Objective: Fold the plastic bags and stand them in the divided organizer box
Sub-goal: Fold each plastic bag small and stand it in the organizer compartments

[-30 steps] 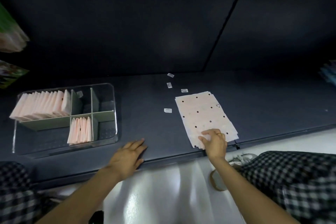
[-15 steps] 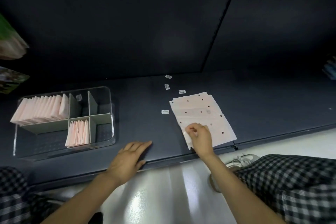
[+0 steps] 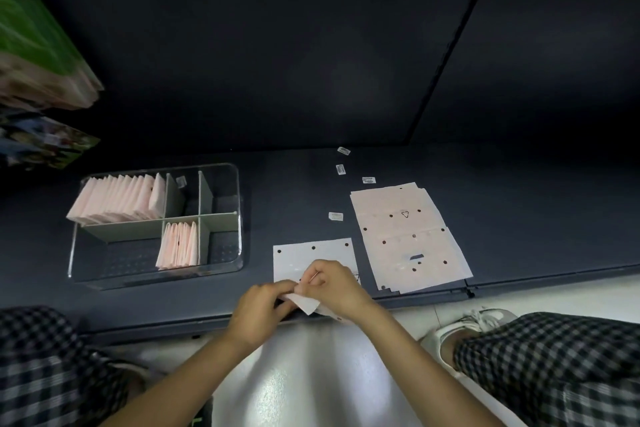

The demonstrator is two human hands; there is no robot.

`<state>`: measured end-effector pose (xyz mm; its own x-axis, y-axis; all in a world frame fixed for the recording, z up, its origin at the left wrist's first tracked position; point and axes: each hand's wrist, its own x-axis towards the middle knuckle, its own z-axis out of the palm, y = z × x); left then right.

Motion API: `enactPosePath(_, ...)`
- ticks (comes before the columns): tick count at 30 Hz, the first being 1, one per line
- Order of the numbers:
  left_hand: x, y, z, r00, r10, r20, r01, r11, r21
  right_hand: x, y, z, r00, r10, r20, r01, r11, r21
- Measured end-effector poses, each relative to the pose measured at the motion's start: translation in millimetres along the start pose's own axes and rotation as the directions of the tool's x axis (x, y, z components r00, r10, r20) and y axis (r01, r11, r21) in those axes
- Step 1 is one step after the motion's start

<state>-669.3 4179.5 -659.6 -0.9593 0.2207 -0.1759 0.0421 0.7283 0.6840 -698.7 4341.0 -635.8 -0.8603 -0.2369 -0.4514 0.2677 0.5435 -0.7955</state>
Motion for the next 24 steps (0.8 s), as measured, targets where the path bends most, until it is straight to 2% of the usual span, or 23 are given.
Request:
enactPosePath(2,0.1,-4.4,-2.0,1.000,-0.023,0.015,0.024,0.999,-0.040,-0.5,-2.8,-12.1,0.998,-0.011,0.060,0.008,0.999,0.049)
enactPosePath(4,0.6,-9.4,-3.5,0.996,-0.083,0.033,0.087,0.984,-0.156,0.3,-5.0,-29.3,0.997,-0.023,0.075,0.014,0.993,0.116)
enactPosePath(7,4.1,-14.4,-4.8,0.974,-0.224,0.035,0.218,0.881,-0.420,2.6,-2.1,-56.5,1.000,0.006,-0.014,-0.004,0.980,0.198)
enactPosePath(9,8.1,-16.6,-5.7,0.955,-0.293,0.041,0.269,0.802,-0.534,4.8,7.8,-67.3,0.996,0.038,-0.084,-0.016,0.970,0.242)
enactPosePath(12,14.3,-18.3,-6.7,0.932,-0.361,0.029,0.305,0.738,-0.602,6.4,24.6,-63.9,0.981,0.135,-0.138,-0.078,0.930,0.358)
enactPosePath(14,17.8,-18.4,-6.2,0.923,-0.385,0.025,0.319,0.724,-0.612,8.7,36.7,-54.9,0.962,0.194,-0.192,-0.130,0.943,0.306)
enactPosePath(17,21.7,-15.7,-3.4,0.925,-0.380,-0.008,0.321,0.793,-0.517,11.9,49.4,-40.7,0.941,0.242,-0.237,-0.203,0.963,0.180)
enactPosePath(19,19.2,-14.2,-0.8,0.925,-0.349,-0.150,0.289,0.902,-0.319,15.2,53.8,-34.7,0.931,0.235,-0.280,-0.223,0.972,0.074)
enactPosePath(21,11.2,-11.3,1.9,0.945,-0.172,-0.277,0.158,0.985,-0.073,17.8,55.3,-31.3,0.921,0.217,-0.324,-0.230,0.973,0.000)
enactPosePath(22,7.0,-10.1,5.0,0.963,-0.053,-0.265,0.065,0.997,0.036,18.9,55.1,-29.9,0.917,0.208,-0.339,-0.230,0.973,-0.025)
enactPosePath(24,-1.7,-7.4,12.8,0.983,0.128,-0.129,-0.098,0.972,0.216,19.7,54.0,-26.9,0.916,0.181,-0.359,-0.221,0.972,-0.074)
